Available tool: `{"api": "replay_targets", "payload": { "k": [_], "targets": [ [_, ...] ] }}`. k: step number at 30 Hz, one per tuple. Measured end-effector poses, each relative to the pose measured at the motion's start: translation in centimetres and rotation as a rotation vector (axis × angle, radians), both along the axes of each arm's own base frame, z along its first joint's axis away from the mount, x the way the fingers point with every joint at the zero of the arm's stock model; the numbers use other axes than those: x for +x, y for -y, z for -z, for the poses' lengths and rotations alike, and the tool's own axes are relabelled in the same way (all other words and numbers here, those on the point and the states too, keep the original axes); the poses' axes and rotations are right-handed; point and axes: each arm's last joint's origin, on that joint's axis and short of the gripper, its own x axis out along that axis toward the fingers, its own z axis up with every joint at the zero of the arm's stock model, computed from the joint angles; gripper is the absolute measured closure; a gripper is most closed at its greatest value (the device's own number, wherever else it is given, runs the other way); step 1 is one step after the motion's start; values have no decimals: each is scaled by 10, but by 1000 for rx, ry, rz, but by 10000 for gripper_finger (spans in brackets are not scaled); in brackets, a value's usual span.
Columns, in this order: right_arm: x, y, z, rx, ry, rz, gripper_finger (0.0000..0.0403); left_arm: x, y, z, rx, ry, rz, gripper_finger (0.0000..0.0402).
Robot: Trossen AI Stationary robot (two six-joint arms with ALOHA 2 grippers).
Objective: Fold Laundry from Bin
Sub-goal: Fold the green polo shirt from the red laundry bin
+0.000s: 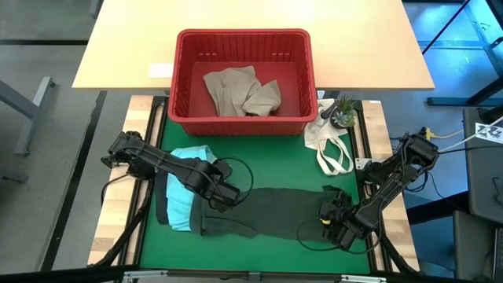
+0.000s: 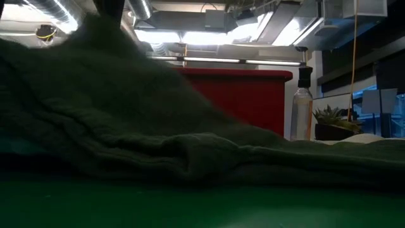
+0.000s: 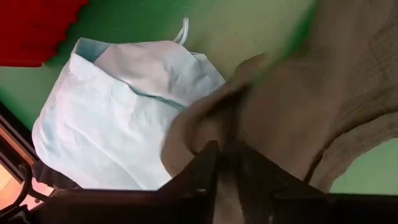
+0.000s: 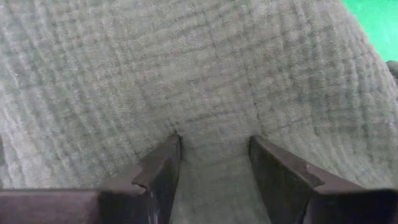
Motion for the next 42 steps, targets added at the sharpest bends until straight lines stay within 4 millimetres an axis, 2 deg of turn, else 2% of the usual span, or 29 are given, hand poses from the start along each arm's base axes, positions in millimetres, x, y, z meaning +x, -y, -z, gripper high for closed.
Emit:
{"api": "replay_targets", "payload": {
  "k": [6,10,18,23,28,34,38,42],
  "targets": [
    [0,0,0,0,0,0,205,0,0,0,1,-6,20,302],
    [0,0,-2,0,-1,-5,205,1,-3,0,-17,-18,31,279],
    [5,-6,-26,-60,-58,-35,205,3,-7,0,-20,-15,26,272],
    [5,-6,-35,-95,-80,-35,205,7,-5,0,-23,12,83,272],
    [7,-10,-41,-65,-90,-34,205,22,-6,-2,-5,158,134,272],
    [11,-18,-53,-7,-94,-34,205,51,-10,-10,6,399,263,272],
    [13,-23,-59,47,-113,-32,205,64,-19,-16,10,489,344,272],
    [14,-27,-64,97,-141,-31,205,76,-36,-18,-22,542,416,272]
  ]
}}
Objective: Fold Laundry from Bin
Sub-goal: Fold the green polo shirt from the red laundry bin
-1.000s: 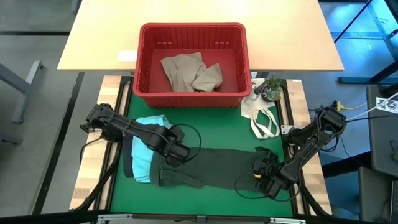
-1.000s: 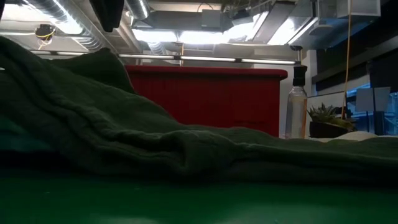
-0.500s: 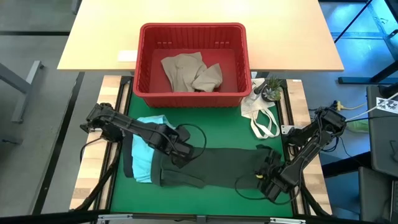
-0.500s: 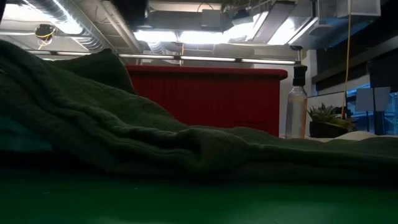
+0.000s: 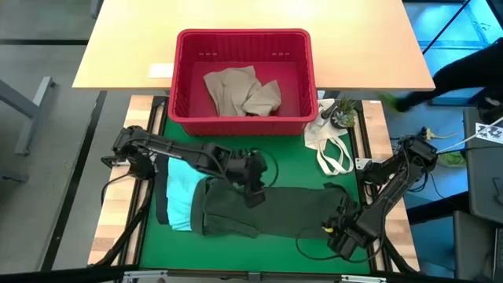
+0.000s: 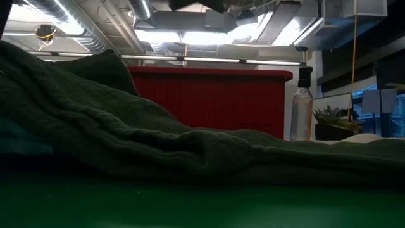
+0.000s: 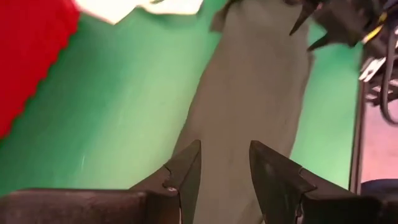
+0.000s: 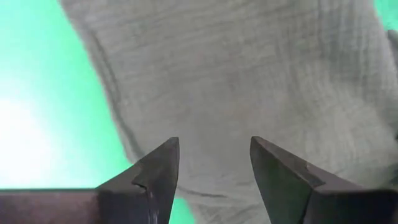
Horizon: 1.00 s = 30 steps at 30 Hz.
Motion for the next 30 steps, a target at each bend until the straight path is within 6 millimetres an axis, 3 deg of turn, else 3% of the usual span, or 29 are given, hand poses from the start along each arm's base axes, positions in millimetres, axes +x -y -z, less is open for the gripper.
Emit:
{"api": "replay_targets", "payload": {
  "k": [7,14,19,25,30],
  "targets": [
    [-2,-7,-6,44,-19,-15,205,33,-32,20,-49,47,131,272],
    [-25,-19,-6,32,-56,-99,205,57,-52,54,-82,16,239,272],
    [-42,-28,-6,24,-50,-205,205,59,-55,56,-67,22,271,272],
    [-62,-41,1,-63,7,-451,205,59,-49,53,-58,47,289,272],
    [-68,-48,11,-106,-1,-530,205,58,-44,53,-58,43,301,272]
  ]
}}
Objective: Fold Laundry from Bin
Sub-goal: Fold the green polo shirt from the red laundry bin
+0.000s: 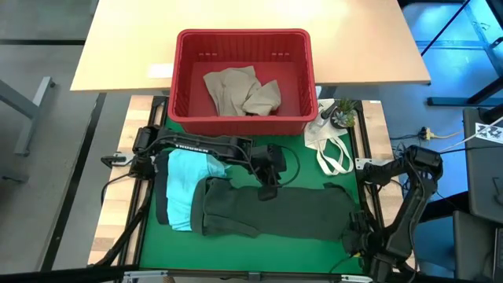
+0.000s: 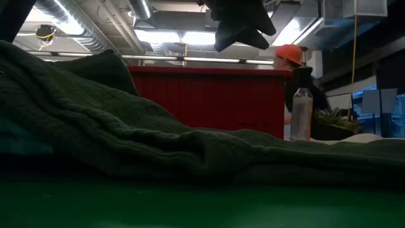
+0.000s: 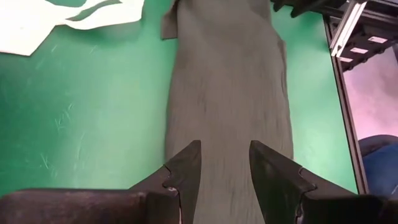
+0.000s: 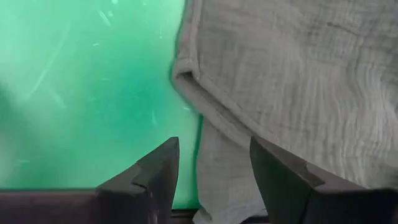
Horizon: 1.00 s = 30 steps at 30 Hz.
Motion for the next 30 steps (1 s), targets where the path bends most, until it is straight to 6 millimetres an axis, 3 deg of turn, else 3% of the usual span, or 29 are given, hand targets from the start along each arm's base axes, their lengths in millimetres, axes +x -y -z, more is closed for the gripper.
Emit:
{"api": "replay_targets", "payload": {
  "k": [11,23,26,30],
  "targets": [
    [2,-7,29,-123,-47,-104,205,0,0,0,2,0,-2,272],
    [14,2,46,-159,-130,-50,208,0,0,0,16,3,-22,272],
    [22,4,47,-137,-161,-51,230,0,0,0,16,3,-22,272],
    [31,6,48,-88,-213,-61,294,0,0,0,15,5,-22,272]
  ]
}}
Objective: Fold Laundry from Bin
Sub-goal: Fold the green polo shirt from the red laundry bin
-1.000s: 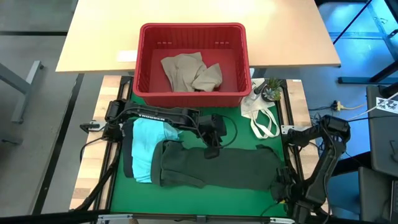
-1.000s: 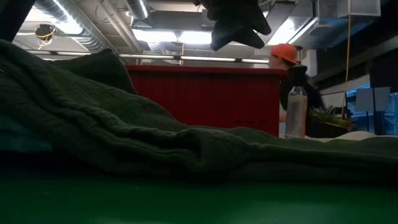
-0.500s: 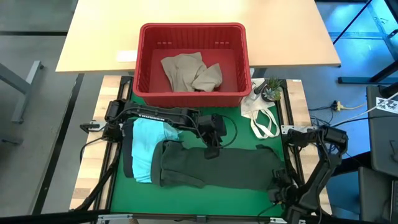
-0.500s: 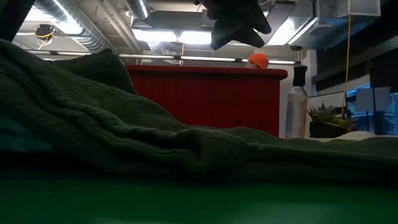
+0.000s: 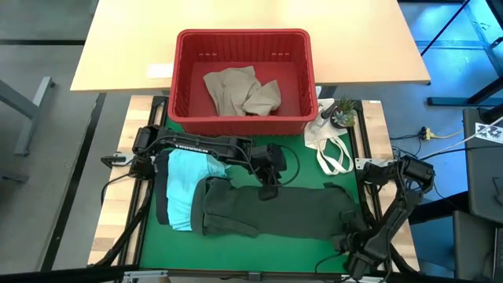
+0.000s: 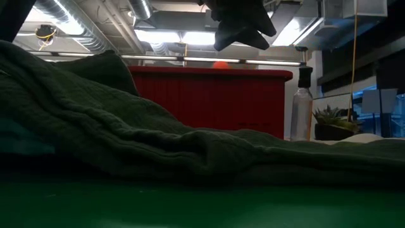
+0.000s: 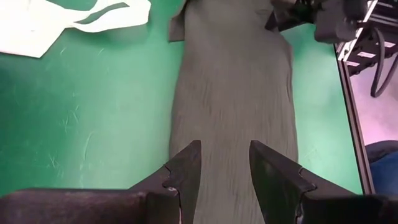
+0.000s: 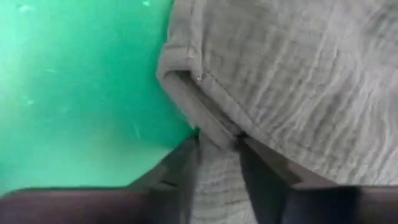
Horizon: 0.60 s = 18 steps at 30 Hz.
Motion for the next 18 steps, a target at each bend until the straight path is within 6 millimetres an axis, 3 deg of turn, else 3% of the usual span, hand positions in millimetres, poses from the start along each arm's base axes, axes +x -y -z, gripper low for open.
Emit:
{"api": "replay_targets", "payload": {
  "k": [5,10,18],
  "targets": [
    [10,0,-4,27,-30,19,389,3,2,-3,-1,52,7,272],
    [19,-4,-15,24,-13,-26,378,5,9,-14,-5,139,25,272],
    [37,-5,-48,-52,41,-74,394,-13,15,-43,108,196,-3,272]
  ]
}}
